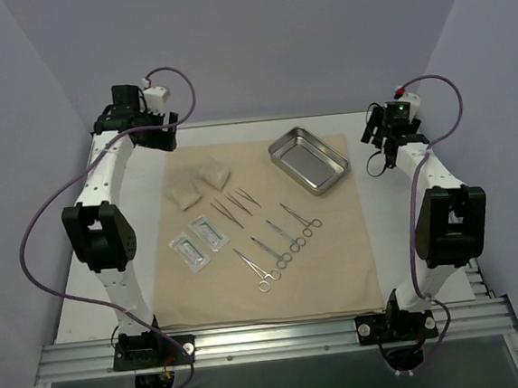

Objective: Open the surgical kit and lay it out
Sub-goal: Reset both arms

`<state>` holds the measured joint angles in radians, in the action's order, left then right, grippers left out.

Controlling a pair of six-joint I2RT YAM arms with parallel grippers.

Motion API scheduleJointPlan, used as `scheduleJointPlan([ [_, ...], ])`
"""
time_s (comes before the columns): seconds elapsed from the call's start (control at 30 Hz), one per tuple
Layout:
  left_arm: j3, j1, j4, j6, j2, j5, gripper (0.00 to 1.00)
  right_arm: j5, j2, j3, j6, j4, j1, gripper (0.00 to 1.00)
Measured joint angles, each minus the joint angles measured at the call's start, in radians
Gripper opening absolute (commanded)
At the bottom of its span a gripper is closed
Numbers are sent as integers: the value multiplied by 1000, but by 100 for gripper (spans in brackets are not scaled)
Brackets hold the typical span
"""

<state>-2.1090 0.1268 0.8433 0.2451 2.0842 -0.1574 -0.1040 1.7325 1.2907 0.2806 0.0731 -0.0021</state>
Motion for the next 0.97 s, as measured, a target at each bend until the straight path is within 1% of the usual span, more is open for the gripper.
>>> scheduleJointPlan([
  [0.1, 159, -121, -72, -43, -104, 8, 89, -46, -15, -30, 7, -16, -100, 72],
  [0.17, 245, -207, -117, -62, -147, 18, 89, -82, -22, -47, 8, -25, -139, 72],
  [0.23, 314, -286, -143, -77, -173, 34, 89, -108, -27, -60, 7, -29, -152, 72],
  [0.33, 400, -356, -171, -86, -196, 50, 89, -119, -27, -65, 7, -28, -143, 72],
  [0.47, 494, -386, -192, -91, -207, 49, 89, -120, -27, -69, 7, -25, -135, 72],
  [0.57, 526, -395, -197, -97, -207, 48, 89, -119, -29, -74, 7, -24, -133, 72],
  [0.97, 530, -406, -208, -106, -207, 29, 89, -108, -44, -90, 3, -8, -134, 71],
])
